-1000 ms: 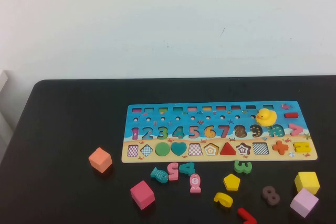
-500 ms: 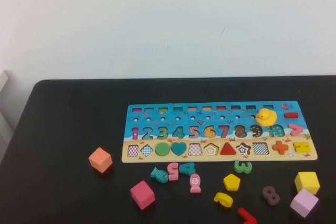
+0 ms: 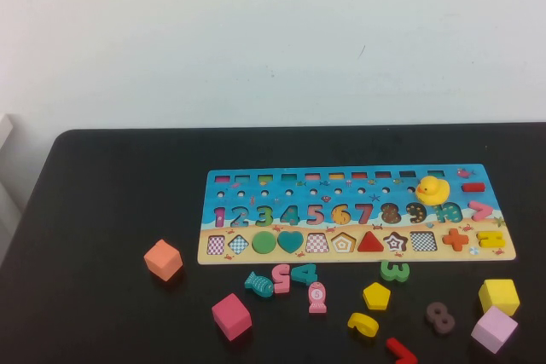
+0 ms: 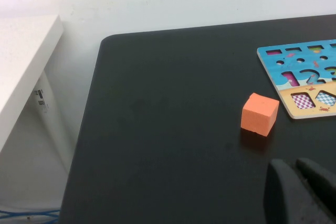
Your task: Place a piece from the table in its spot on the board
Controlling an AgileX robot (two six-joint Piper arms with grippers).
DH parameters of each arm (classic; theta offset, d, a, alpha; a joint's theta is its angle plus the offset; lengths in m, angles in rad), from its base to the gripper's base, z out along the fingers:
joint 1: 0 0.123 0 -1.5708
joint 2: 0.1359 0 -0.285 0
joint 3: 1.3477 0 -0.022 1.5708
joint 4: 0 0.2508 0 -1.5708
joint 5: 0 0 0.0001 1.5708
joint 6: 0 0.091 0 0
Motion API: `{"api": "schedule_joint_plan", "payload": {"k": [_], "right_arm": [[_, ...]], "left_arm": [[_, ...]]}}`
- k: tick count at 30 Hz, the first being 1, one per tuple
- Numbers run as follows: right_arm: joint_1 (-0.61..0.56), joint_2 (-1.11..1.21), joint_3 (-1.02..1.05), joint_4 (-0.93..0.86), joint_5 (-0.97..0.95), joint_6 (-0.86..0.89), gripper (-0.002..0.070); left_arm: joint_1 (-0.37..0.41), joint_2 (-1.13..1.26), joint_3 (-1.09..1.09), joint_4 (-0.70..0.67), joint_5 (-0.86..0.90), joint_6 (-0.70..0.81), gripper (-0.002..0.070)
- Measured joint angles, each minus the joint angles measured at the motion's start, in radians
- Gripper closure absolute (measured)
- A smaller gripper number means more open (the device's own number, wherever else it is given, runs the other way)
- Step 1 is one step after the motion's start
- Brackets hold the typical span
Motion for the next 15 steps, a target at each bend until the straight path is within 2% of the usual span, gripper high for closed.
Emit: {"api": "schedule_joint_plan", "payload": {"k": [15], "right_arm": [[0.000, 0.000, 0.000, 0.005, -0.046, 0.028, 0.0657]], "left_arm": [[0.000, 0.000, 0.000, 0.000, 0.000, 0.000, 0.0676]]}}
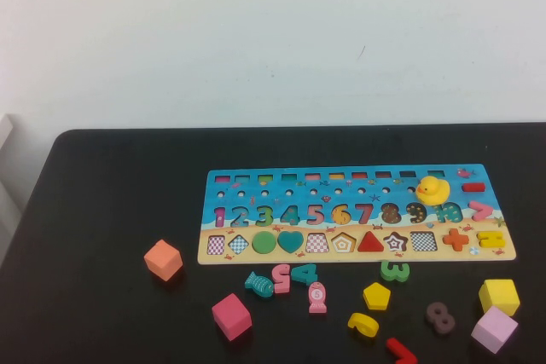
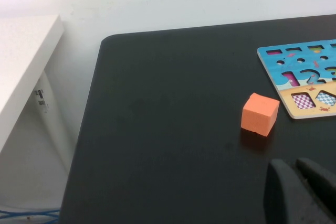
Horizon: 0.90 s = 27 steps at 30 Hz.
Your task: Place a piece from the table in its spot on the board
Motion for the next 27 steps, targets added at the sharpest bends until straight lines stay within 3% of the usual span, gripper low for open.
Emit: {"api": "schedule_joint_plan", "payload": {"k": [5, 14, 21, 27], "right_arm": [[0.000, 0.000, 0.000, 0.288, -0.077, 0.110, 0.0657], [0.000, 0.000, 0.002, 0.827, -0.249, 0.148, 0.0657], [0.000, 0.000, 0.002, 0.903, -0.304, -0.036, 0.0657], [0.000, 0.000, 0.002, 0.902, -0.127, -0.326, 0.0657]], "left_arm": [[0.000, 0.000, 0.000, 0.000, 0.000, 0.000, 0.0676], [0.000, 0.000, 0.000, 0.000, 0.000, 0.000, 0.0678], [0.000, 0.000, 0.000, 0.000, 0.000, 0.000, 0.0677], [0.000, 0.000, 0.000, 0.000, 0.000, 0.000, 0.0677]]}}
